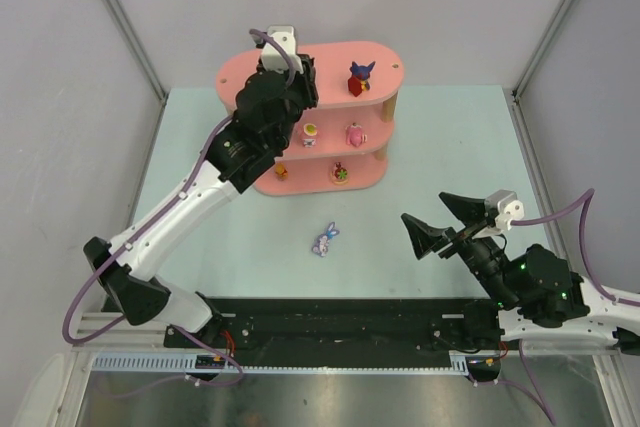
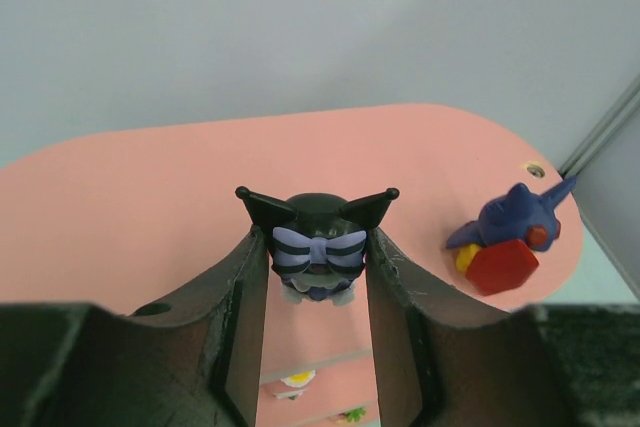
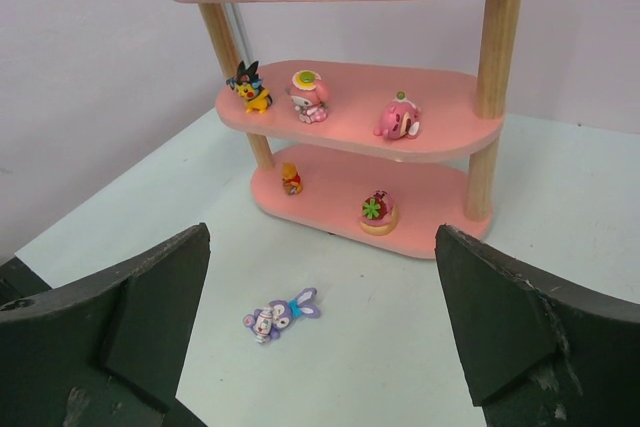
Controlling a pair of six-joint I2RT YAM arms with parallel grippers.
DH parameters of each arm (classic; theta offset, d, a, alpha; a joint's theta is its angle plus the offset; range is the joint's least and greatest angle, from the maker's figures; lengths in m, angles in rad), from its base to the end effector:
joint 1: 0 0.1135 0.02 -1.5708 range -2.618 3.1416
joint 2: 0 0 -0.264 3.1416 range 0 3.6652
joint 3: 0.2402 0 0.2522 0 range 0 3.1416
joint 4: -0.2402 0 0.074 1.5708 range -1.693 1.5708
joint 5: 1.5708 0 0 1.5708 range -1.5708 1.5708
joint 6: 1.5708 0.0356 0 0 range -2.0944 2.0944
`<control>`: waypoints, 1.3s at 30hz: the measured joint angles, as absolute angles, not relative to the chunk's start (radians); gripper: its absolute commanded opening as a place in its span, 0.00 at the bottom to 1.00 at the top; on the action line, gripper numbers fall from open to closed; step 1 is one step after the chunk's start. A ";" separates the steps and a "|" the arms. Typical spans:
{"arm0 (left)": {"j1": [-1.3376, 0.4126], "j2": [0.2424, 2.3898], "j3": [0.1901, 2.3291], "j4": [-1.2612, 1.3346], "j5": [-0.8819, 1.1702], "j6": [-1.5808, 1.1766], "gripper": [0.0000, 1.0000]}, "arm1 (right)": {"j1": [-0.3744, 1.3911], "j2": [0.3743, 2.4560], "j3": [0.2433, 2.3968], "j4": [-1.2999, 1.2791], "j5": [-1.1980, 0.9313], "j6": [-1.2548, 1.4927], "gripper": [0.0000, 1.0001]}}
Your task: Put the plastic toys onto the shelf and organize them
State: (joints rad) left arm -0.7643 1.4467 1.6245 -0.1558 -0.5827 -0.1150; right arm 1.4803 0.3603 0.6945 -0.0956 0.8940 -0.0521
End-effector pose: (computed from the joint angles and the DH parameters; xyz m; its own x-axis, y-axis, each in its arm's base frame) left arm 0.2456 -0.2084 0.4801 -0.0050 -0.1280 -0.9918 0.1813 0.9752 -0.1267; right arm 0.0347 0.0754 0.3664 0.0502 0.1928 -0.9799 -0.5534 0.8222 0.1334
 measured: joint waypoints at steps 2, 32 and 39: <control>-0.751 1.447 1.615 -0.135 -0.582 -0.126 0.00 | 1.480 0.359 0.694 -0.098 0.894 -0.052 1.00; -0.733 1.479 1.544 -0.107 -0.569 -0.265 0.07 | 1.480 0.354 0.694 -0.147 0.902 -0.036 1.00; -0.733 1.479 1.544 -0.107 -0.573 -0.260 0.22 | 1.480 0.354 0.694 -0.153 0.901 -0.034 1.00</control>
State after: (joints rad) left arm -0.7326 1.4792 1.5444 -0.1070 -0.5728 -0.2596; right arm 1.4803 0.3538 0.6945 -0.1528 0.9012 -0.0338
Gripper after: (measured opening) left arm 0.436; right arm 0.994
